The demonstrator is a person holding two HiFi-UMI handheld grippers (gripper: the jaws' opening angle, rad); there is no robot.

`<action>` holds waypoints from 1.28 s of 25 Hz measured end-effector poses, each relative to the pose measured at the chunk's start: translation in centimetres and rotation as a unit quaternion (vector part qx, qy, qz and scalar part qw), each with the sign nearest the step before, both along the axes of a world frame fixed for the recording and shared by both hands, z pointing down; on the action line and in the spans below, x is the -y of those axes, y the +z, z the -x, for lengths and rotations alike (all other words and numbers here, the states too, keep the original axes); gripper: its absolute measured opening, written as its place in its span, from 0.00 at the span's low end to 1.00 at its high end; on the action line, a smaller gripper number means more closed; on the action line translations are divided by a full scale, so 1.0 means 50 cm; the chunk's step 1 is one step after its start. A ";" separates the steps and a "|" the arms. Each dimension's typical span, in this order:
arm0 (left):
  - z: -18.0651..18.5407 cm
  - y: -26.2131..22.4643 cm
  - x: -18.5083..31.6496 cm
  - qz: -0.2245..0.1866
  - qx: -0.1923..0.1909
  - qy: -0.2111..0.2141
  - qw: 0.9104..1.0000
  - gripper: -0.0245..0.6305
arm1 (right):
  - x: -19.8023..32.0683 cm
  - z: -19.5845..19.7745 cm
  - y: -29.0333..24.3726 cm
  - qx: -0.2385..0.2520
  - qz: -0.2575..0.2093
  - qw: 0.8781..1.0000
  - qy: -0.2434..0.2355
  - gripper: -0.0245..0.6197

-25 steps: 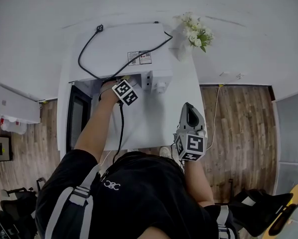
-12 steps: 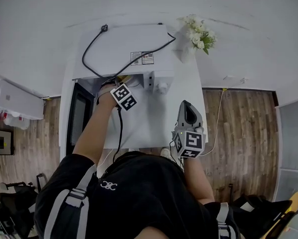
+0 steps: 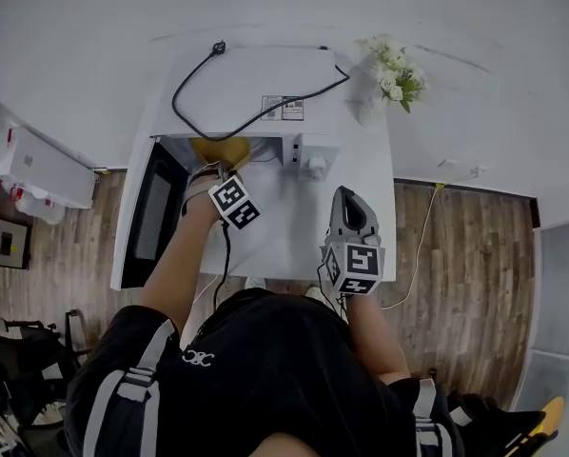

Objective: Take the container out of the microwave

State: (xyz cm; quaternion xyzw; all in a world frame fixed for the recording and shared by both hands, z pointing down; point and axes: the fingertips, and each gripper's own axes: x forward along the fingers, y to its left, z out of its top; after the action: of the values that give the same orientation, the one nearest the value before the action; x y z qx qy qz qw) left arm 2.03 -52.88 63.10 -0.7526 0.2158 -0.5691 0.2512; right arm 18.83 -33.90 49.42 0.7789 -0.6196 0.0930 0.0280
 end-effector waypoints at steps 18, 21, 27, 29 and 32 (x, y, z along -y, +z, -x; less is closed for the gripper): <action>0.064 -0.058 -0.205 -0.005 -0.016 -0.085 0.996 0.13 | 0.011 0.050 0.007 0.020 -0.013 0.989 -0.146 0.04; 0.068 -0.067 -0.230 -0.009 -0.020 -0.101 0.995 0.13 | 0.006 0.058 0.012 0.024 -0.011 0.986 -0.167 0.04; 0.076 -0.071 -0.265 -0.012 -0.016 -0.121 0.992 0.13 | -0.002 0.064 0.031 0.032 -0.002 0.981 -0.189 0.04; 0.080 -0.068 -0.270 -0.011 -0.013 -0.125 0.992 0.13 | 0.001 0.066 0.032 0.033 -0.003 0.981 -0.193 0.04; 0.083 -0.069 -0.274 -0.011 -0.010 -0.127 0.992 0.13 | 0.005 0.071 0.025 0.035 -0.007 0.980 -0.198 0.04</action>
State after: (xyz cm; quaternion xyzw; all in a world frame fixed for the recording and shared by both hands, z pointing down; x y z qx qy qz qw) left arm -2.13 -39.20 59.67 -0.7221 0.3188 -0.5861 0.1829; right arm 15.29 -34.13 50.68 0.6372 -0.7628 0.1081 0.0189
